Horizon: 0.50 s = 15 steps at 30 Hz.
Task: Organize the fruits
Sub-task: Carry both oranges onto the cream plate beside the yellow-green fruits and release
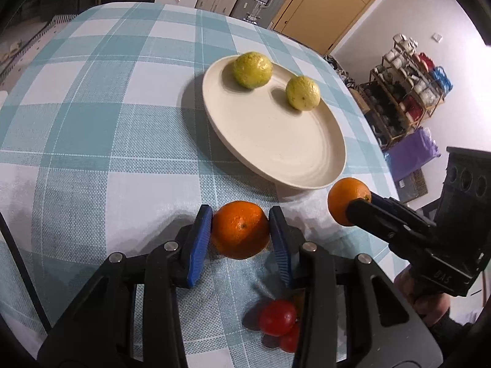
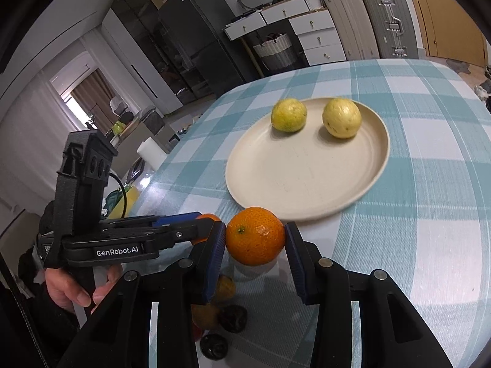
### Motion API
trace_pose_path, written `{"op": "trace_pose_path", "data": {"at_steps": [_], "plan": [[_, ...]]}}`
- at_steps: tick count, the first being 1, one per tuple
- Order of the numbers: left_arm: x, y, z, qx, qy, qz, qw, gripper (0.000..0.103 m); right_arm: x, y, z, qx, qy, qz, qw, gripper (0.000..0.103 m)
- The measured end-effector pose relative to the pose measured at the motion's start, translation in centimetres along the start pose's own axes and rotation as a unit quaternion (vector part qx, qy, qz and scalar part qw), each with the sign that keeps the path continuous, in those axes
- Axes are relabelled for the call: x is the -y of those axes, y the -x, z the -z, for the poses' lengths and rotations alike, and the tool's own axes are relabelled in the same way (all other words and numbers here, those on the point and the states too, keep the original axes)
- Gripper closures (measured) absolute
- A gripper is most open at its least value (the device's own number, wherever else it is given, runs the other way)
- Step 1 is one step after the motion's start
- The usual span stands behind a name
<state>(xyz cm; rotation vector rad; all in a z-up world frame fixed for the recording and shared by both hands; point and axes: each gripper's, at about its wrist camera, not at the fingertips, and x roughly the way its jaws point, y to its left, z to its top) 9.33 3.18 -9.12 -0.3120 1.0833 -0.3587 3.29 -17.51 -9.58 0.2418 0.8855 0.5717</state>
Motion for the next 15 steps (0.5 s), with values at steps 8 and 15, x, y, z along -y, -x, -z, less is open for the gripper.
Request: {"op": "trace_pose_path", "data": {"at_steps": [8,15], "plan": [[-0.3,2.0,-1.9,0.029,0.003,-0.011,0.9995,0.068,0.5,-0.4,-1.4,0.009,-0.016,-0.019,1.000,0.063],[-0.2,2.6,-4.8,0.049,0.004,-0.001,0.9988,0.068,0.7,-0.9,-3.2,0.018,-0.011,-0.013,1.000,0.063]]}}
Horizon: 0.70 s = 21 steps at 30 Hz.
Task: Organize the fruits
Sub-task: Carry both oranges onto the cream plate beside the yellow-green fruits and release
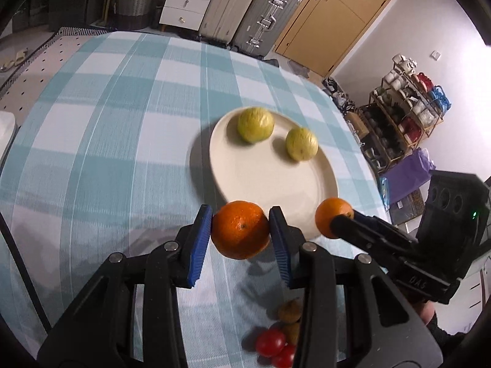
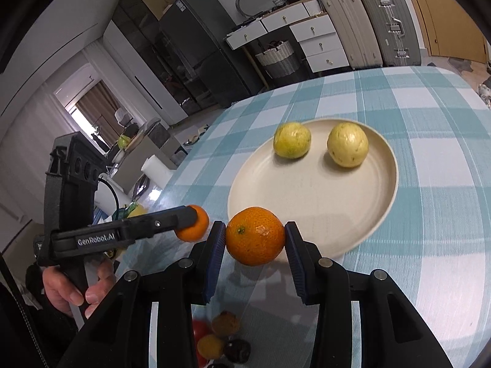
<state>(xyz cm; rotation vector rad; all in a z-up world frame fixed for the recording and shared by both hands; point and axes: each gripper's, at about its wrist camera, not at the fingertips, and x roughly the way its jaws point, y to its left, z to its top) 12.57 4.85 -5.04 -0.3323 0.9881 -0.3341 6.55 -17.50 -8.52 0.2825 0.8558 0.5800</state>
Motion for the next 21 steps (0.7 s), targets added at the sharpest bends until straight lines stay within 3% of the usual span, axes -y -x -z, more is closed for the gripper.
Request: {"op": "trace_pose_path", "data": {"at_steps": [8,12,21], "plan": [[0.5,-1.5,-3.5,0.009,-0.003,0.010,0.9999,0.068,0.8,-1.3,-2.7,0.008,0.006,0.020,1.000,0.063],[0.3,-3.0,-5.1,0.003,0.005,0.018,0.9998,0.068,1.6,-1.9,-4.0,0.023,-0.008,0.006,1.000,0.063],[0.0,-6.4,-7.0,-0.003,0.015,0.025,0.9996,0.068,2.2,-4.3,-5.8,0.017,-0.001,0.029,0.999,0.063]]}}
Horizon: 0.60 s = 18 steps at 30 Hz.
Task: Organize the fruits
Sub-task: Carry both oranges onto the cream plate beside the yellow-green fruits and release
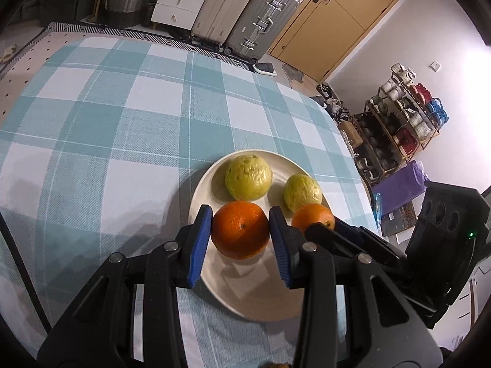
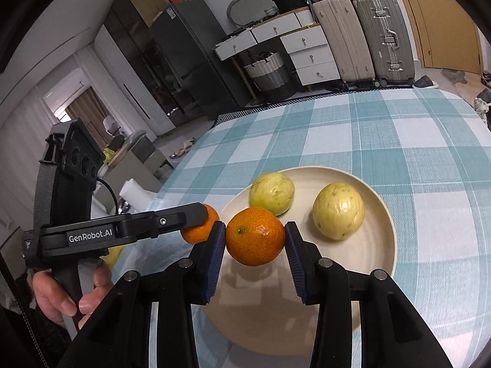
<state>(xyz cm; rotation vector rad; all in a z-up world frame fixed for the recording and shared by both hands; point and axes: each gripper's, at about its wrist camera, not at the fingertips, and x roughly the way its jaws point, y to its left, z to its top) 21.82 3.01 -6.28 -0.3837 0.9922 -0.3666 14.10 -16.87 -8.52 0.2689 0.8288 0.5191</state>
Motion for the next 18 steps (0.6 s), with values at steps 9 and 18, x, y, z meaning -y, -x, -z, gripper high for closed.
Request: {"op": "trace_pose_path", "data": {"at_steps": [9,18], "plan": [[-0.5,-2.0,-0.4,-0.008,0.006,0.001,0.9999,0.068,0.2,-2.2,-0.2,-0.020,0.015,0.022,0.999,0.063],[-0.3,-2.5,-0.3,-0.012,0.010,0.003,0.9999,0.068,0.7,-3.5,0.0,-0.036,0.009,0.031,0.999,0.063]]}}
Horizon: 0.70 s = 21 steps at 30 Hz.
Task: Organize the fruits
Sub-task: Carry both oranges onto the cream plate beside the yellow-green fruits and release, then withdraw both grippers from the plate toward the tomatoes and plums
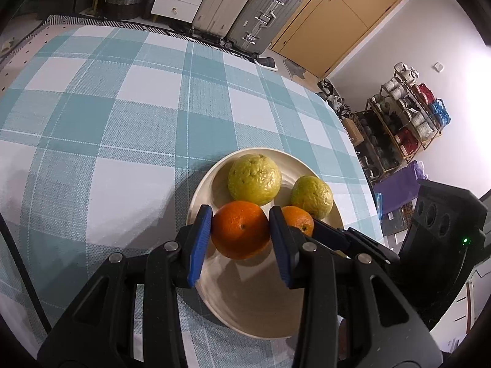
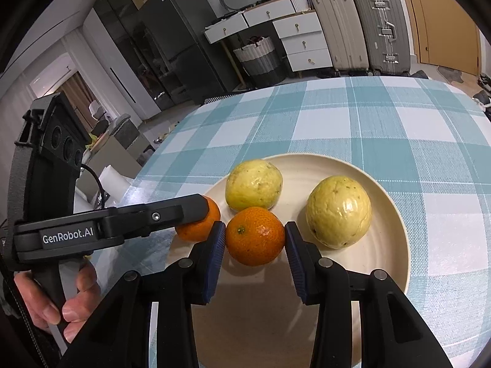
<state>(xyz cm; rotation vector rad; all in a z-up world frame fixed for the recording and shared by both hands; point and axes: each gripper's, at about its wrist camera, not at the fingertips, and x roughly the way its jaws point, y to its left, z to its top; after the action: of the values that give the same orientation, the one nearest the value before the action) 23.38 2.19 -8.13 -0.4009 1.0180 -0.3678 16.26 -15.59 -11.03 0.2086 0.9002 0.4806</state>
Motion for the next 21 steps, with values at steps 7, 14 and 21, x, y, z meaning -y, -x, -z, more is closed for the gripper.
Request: {"op": "trace_pose_path", "data": {"at_steps": [7,14,21], "plan": [[-0.1,-0.3,-0.1,0.002,0.001,-0.004,1.0000,0.068,-0.2,-0.3,0.0,-0.002,0.002,0.000,1.000,0.063],[0.1,0.3,-0.3,0.011,0.004,-0.001,0.9999,0.067,-0.6,0.0,-0.2,0.016,0.009,0.000,1.000,0.050],[0.3,2.3,0.0,0.023,0.006,-0.002,0.9997,0.065,-0.8,2.9,-0.2,0.044,0.011,0.005,0.999,0.050]]}}
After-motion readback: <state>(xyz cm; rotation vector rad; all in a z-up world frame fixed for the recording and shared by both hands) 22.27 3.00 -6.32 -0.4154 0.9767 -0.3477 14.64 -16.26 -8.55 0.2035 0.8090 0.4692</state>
